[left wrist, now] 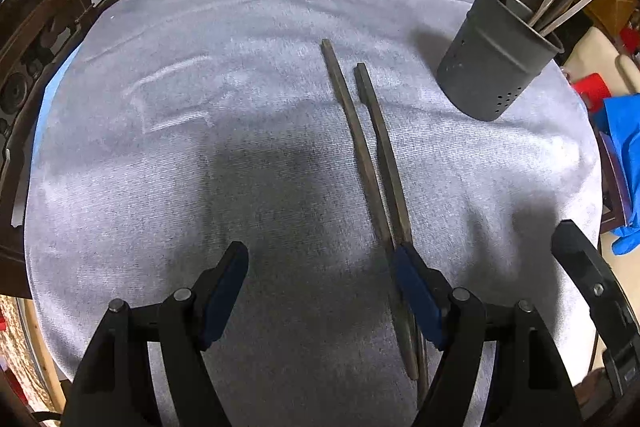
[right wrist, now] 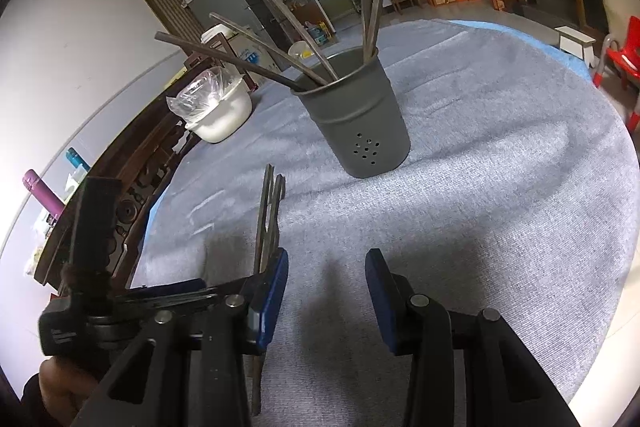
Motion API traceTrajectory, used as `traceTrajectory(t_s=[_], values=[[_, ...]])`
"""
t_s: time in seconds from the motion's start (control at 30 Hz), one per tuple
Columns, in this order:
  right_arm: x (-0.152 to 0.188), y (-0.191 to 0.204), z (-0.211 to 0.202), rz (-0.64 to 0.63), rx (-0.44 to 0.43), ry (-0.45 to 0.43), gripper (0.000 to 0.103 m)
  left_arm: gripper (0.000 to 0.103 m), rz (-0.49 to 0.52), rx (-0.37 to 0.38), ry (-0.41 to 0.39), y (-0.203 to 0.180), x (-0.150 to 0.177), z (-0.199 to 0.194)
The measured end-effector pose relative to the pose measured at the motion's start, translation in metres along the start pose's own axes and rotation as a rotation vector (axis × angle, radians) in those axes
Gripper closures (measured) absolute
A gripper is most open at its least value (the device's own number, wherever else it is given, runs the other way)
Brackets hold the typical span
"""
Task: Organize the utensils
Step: 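Move both tools back over the last two chopsticks on the cloth, then close the left tool on one chopstick while the right tool grasps the other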
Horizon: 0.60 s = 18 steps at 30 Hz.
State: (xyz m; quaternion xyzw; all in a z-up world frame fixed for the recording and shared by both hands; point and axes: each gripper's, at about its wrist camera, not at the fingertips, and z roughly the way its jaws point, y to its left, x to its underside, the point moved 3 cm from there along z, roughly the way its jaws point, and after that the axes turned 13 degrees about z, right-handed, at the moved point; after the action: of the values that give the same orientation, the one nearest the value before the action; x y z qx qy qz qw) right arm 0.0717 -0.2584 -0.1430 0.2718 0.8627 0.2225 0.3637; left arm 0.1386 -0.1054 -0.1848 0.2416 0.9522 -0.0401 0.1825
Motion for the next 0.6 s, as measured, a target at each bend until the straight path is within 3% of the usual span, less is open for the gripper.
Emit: traceTrajectory(t_s=[0.4, 0.5, 0.6], values=[[-0.001, -0.004, 0.0, 0.013, 0.0, 0.008, 0.059, 0.027, 0.012, -0.008, 0.017, 0.002, -0.006, 0.012], [-0.001, -0.003, 0.002, 0.01, 0.002, 0.016, 0.059, 0.039, 0.013, -0.01, 0.006, 0.008, 0.001, 0.006], [0.0, -0.003, 0.003, 0.009, 0.003, 0.022, 0.059, 0.064, 0.007, -0.015, -0.004, 0.018, 0.01, -0.002]])
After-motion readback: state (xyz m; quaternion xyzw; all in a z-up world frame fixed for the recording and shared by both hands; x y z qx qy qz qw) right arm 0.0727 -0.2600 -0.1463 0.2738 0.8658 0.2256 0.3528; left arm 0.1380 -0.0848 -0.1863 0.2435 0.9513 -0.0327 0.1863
